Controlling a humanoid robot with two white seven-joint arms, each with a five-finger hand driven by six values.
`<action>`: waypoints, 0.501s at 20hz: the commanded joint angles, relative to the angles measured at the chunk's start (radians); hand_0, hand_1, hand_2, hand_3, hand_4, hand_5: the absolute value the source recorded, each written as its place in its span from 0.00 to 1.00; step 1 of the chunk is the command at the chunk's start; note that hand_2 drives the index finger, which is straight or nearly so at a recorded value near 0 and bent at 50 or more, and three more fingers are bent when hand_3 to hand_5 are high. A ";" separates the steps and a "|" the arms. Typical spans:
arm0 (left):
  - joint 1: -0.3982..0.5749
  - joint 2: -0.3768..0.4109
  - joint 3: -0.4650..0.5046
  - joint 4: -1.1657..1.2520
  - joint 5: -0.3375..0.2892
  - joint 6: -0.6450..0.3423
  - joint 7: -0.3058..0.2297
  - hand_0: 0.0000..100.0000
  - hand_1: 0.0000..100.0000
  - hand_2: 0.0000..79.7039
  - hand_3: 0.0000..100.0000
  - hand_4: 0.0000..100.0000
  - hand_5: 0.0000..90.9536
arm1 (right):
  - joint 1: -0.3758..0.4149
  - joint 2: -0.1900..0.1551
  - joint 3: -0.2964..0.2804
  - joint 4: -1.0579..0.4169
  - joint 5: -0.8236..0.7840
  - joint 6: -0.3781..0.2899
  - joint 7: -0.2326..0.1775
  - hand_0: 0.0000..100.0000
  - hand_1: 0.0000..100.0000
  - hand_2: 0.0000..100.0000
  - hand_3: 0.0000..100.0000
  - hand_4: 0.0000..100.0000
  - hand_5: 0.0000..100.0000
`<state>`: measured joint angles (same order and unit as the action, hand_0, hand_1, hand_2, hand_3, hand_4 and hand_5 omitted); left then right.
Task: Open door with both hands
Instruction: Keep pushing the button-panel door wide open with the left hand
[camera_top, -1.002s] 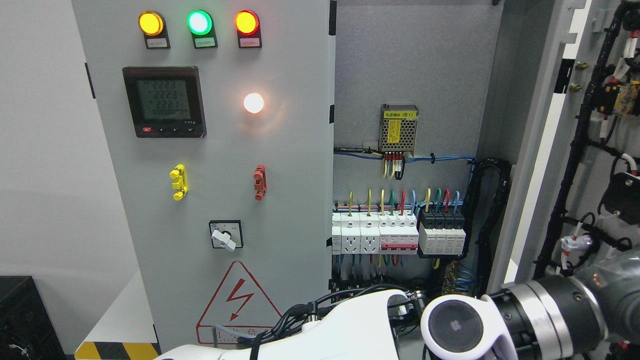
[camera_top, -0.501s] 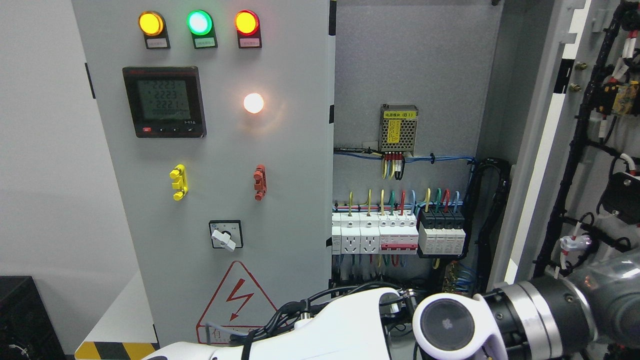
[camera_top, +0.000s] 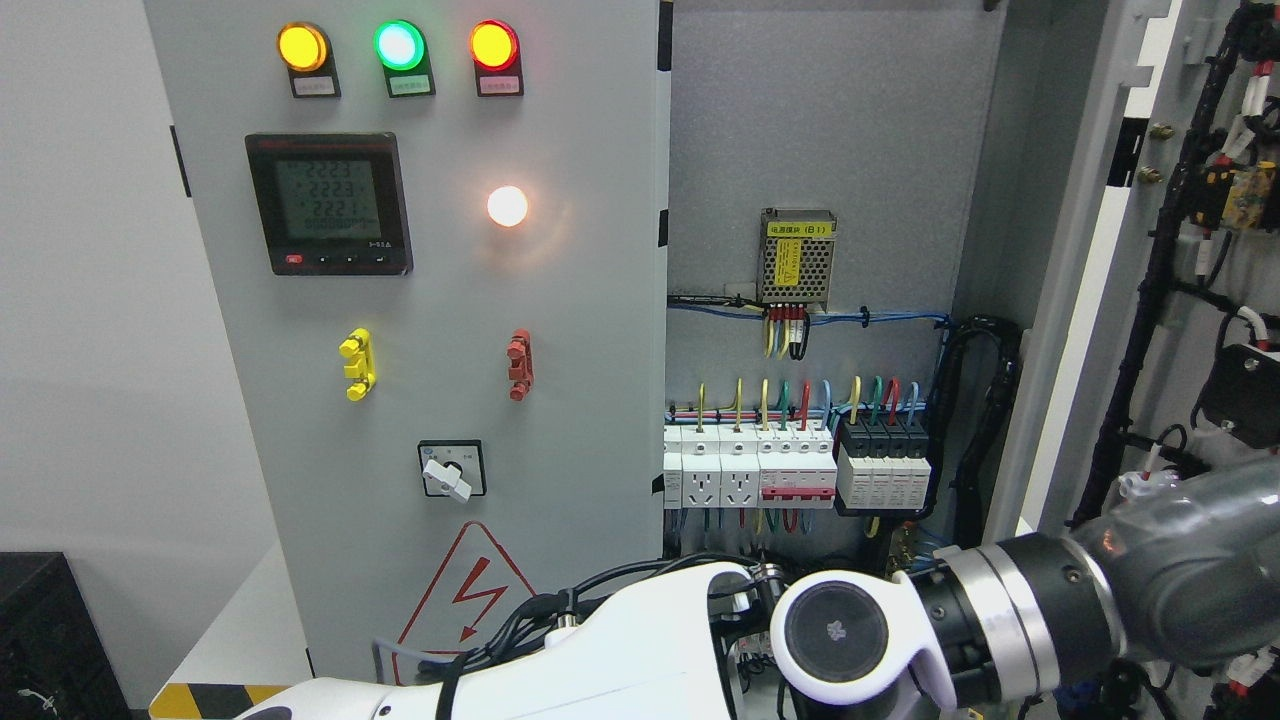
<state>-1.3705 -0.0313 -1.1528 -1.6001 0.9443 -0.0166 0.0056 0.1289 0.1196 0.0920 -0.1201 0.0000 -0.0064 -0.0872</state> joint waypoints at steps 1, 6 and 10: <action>0.019 0.189 0.010 -0.116 0.017 -0.002 -0.001 0.00 0.00 0.00 0.00 0.00 0.00 | 0.000 0.000 0.000 0.000 -0.011 0.000 0.000 0.00 0.00 0.00 0.00 0.00 0.00; 0.073 0.374 0.012 -0.213 0.102 -0.005 -0.004 0.00 0.00 0.00 0.00 0.00 0.00 | 0.000 0.000 0.000 0.000 -0.011 0.000 0.000 0.00 0.00 0.00 0.00 0.00 0.00; 0.161 0.505 0.010 -0.250 0.137 -0.008 -0.015 0.00 0.00 0.00 0.00 0.00 0.00 | 0.000 0.000 0.000 0.000 -0.011 0.000 0.000 0.00 0.00 0.00 0.00 0.00 0.00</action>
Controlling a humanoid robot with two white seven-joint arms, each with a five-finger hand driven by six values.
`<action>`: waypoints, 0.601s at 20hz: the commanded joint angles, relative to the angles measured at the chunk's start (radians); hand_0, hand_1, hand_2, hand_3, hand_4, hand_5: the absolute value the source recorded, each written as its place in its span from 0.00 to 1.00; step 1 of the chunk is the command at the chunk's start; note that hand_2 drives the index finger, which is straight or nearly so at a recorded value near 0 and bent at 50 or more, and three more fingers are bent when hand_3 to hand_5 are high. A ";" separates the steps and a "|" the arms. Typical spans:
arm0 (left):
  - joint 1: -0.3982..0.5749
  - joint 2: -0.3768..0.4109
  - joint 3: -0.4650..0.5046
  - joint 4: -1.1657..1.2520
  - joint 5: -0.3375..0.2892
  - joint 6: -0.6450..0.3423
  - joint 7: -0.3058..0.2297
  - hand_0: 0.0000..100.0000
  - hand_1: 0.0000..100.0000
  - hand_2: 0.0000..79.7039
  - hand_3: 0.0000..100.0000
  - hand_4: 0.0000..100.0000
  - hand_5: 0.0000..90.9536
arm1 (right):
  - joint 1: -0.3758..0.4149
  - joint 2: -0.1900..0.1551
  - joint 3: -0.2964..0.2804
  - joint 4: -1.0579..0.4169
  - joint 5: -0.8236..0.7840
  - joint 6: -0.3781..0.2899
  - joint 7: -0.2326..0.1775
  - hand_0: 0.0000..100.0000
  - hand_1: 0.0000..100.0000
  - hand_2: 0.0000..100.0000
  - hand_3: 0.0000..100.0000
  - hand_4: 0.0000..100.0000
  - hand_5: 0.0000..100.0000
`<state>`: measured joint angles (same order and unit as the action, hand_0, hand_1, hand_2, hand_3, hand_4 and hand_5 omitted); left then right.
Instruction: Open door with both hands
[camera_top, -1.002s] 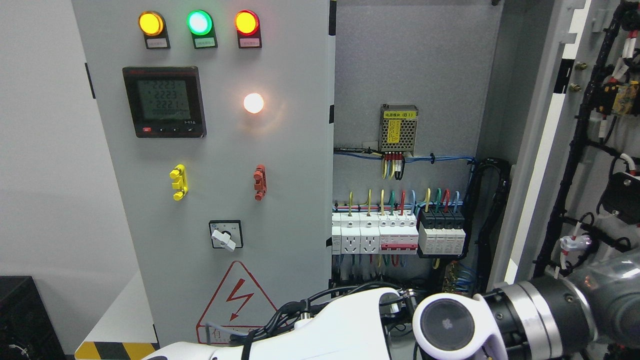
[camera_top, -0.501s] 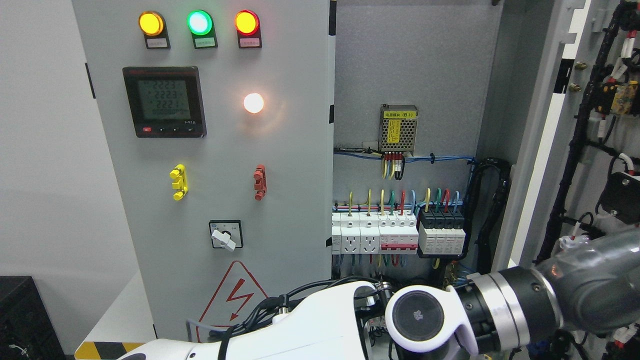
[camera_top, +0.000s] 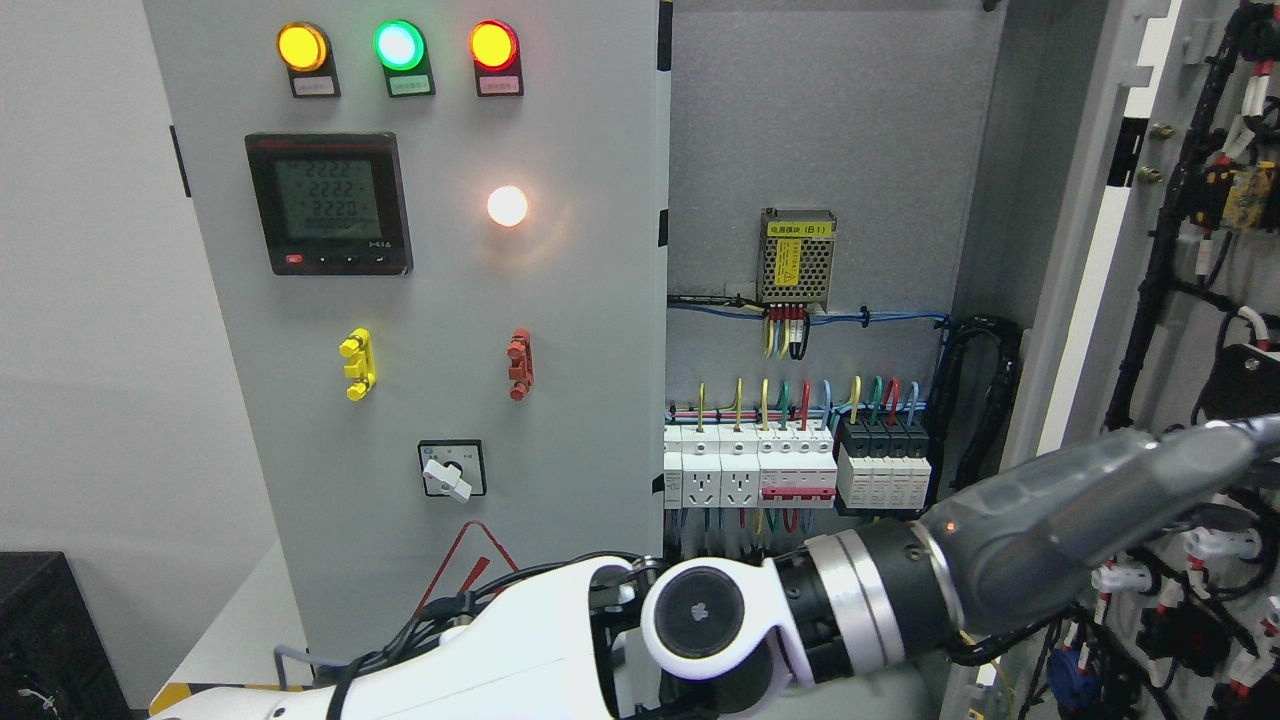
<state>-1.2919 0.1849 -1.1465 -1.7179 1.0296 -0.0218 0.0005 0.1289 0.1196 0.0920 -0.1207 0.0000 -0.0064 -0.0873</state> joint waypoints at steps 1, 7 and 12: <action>0.104 0.318 0.005 -0.144 0.055 -0.004 -0.016 0.00 0.00 0.00 0.00 0.00 0.00 | 0.000 0.000 0.000 0.001 -0.011 0.000 0.000 0.00 0.00 0.00 0.00 0.00 0.00; 0.236 0.476 0.004 -0.226 0.055 -0.046 -0.034 0.00 0.00 0.00 0.00 0.00 0.00 | 0.000 0.000 0.000 0.001 -0.011 0.000 0.000 0.00 0.00 0.00 0.00 0.00 0.00; 0.345 0.583 0.004 -0.249 0.053 -0.086 -0.034 0.00 0.00 0.00 0.00 0.00 0.00 | 0.000 0.000 0.000 0.001 -0.011 0.000 0.000 0.00 0.00 0.00 0.00 0.00 0.00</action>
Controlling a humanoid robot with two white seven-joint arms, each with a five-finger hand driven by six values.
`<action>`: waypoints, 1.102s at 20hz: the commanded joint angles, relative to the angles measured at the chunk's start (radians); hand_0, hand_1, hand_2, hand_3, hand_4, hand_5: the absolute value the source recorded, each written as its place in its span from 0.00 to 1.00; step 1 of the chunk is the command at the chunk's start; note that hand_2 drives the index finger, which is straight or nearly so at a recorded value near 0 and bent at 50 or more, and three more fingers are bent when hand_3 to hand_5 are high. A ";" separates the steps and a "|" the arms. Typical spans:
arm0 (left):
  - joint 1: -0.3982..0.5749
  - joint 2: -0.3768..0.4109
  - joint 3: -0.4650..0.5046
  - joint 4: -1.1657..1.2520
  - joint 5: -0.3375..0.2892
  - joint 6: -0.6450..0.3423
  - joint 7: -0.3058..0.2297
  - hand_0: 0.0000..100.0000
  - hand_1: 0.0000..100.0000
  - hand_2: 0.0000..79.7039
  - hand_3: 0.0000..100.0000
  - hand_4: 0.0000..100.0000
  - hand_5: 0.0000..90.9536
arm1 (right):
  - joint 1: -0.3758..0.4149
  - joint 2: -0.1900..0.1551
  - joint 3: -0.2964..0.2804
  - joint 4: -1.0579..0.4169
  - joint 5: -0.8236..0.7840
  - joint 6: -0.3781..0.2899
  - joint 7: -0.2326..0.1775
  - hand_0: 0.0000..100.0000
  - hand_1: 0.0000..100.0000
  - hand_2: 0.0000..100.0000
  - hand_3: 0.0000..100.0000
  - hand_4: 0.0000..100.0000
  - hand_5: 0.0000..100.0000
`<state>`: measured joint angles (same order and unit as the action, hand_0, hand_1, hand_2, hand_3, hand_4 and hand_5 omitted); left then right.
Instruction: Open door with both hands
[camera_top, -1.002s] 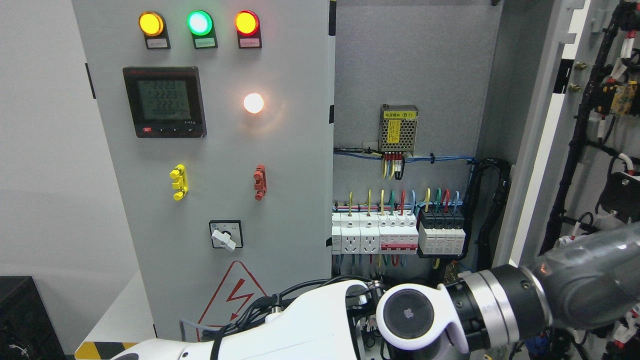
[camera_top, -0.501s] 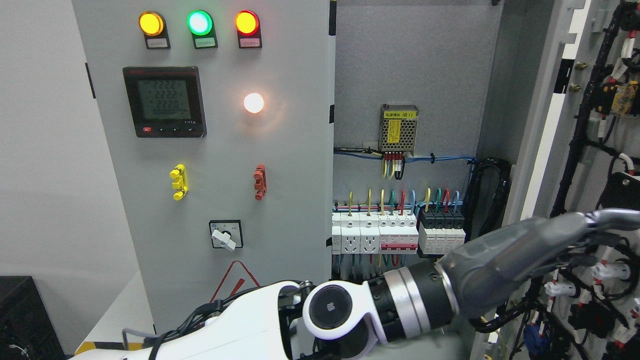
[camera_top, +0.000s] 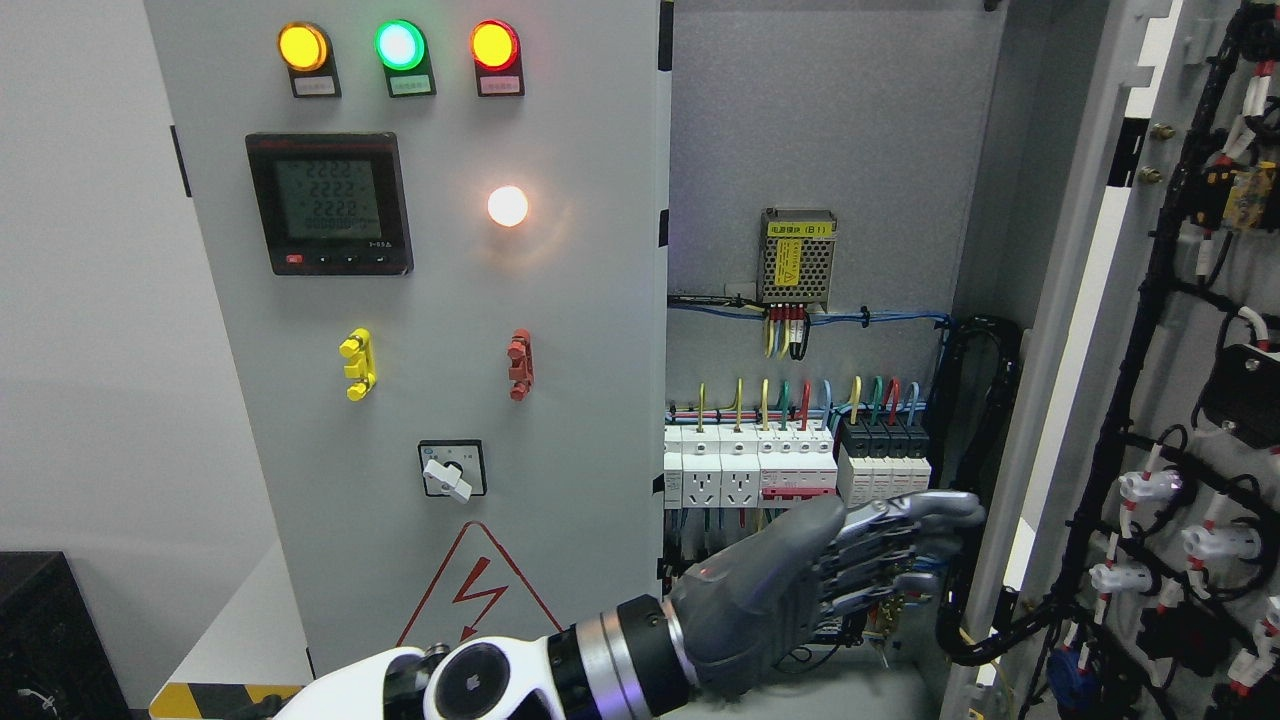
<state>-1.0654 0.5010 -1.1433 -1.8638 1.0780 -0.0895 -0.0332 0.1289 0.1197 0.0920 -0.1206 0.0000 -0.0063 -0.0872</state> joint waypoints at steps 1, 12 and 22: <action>0.146 0.280 0.000 -0.104 0.003 -0.018 -0.001 0.00 0.00 0.00 0.00 0.00 0.00 | 0.000 0.000 0.000 0.001 -0.011 0.000 0.000 0.00 0.00 0.00 0.00 0.00 0.00; 0.467 0.379 0.005 -0.031 -0.006 -0.021 -0.001 0.00 0.00 0.00 0.00 0.00 0.00 | 0.000 0.000 0.000 0.001 -0.011 0.000 0.000 0.00 0.00 0.00 0.00 0.00 0.00; 0.795 0.317 0.062 0.293 -0.009 -0.099 -0.001 0.00 0.00 0.00 0.00 0.00 0.00 | 0.000 0.000 0.000 0.001 -0.011 0.000 0.000 0.00 0.00 0.00 0.00 0.00 0.00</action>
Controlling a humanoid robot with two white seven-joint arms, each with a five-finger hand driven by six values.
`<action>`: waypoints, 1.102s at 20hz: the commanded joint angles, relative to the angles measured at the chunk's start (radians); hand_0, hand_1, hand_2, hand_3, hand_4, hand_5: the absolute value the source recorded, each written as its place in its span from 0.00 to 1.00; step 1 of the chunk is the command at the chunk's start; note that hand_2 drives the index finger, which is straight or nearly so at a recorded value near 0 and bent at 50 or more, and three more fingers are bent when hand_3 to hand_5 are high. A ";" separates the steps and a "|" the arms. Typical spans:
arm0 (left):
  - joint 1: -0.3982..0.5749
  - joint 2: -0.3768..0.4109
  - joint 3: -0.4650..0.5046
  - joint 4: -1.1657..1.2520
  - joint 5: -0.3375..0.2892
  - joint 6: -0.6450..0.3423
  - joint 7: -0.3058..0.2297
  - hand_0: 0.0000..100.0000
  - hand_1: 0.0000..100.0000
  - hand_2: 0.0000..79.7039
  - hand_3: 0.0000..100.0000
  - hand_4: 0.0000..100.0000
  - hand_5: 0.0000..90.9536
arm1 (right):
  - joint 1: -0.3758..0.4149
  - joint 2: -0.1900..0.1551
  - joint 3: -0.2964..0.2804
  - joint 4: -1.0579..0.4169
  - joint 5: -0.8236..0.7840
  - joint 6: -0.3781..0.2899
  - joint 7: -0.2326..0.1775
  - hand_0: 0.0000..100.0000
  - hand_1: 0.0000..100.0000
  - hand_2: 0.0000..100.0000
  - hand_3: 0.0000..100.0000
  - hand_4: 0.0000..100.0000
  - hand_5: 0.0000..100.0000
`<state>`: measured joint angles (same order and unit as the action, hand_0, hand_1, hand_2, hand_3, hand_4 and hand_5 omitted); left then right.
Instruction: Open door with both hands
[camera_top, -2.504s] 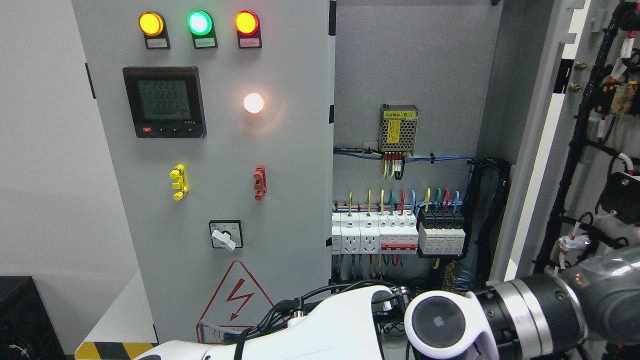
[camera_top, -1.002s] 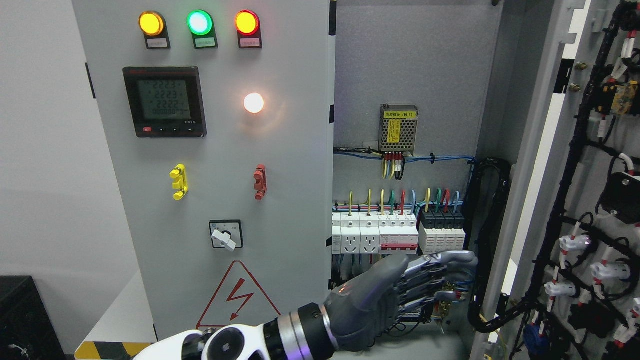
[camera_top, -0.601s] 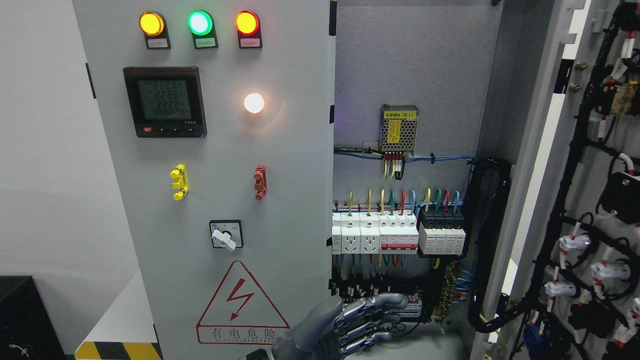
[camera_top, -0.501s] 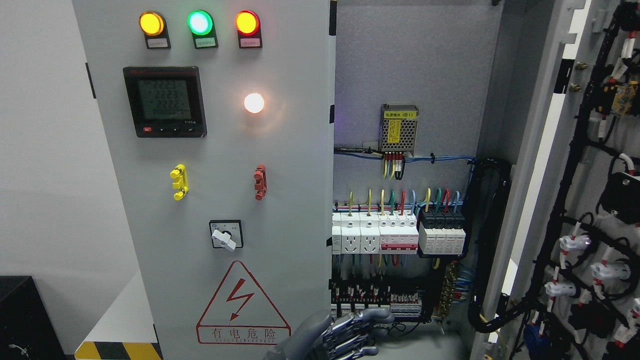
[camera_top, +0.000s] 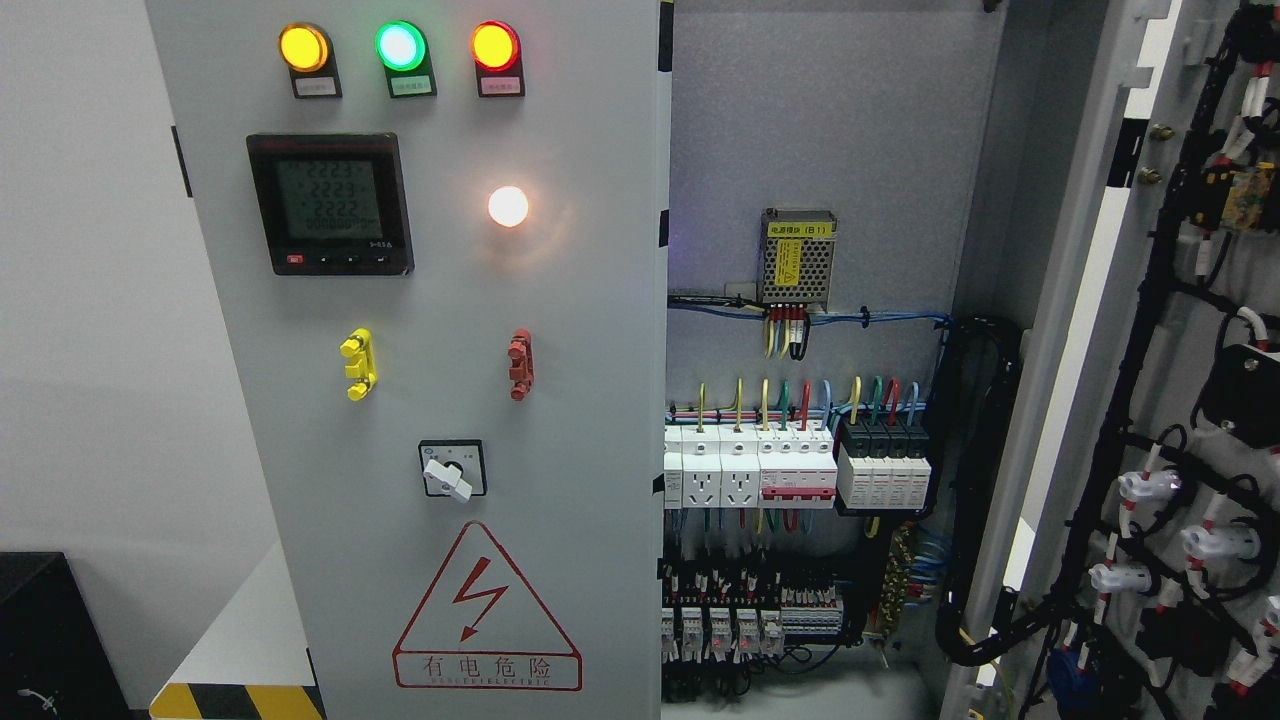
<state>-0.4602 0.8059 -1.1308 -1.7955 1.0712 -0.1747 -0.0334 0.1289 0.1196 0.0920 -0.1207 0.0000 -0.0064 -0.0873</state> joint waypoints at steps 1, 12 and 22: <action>0.234 -0.010 0.071 0.269 -0.002 -0.014 0.000 0.00 0.00 0.00 0.00 0.00 0.00 | 0.000 0.000 0.000 0.001 -0.011 0.000 0.000 0.00 0.00 0.00 0.00 0.00 0.00; 0.373 -0.197 0.216 0.760 0.004 -0.009 -0.076 0.00 0.00 0.00 0.00 0.00 0.00 | 0.000 0.000 0.000 0.001 -0.011 0.000 0.000 0.00 0.00 0.00 0.00 0.00 0.00; 0.371 -0.421 0.230 1.280 -0.045 -0.012 -0.160 0.00 0.00 0.00 0.00 0.00 0.00 | 0.000 0.000 0.000 0.001 -0.011 0.000 0.000 0.00 0.00 0.00 0.00 0.00 0.00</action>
<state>-0.0988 0.5765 -0.9461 -1.0022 1.0605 -0.1913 -0.1675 0.1289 0.1197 0.0920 -0.1210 0.0000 -0.0065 -0.0872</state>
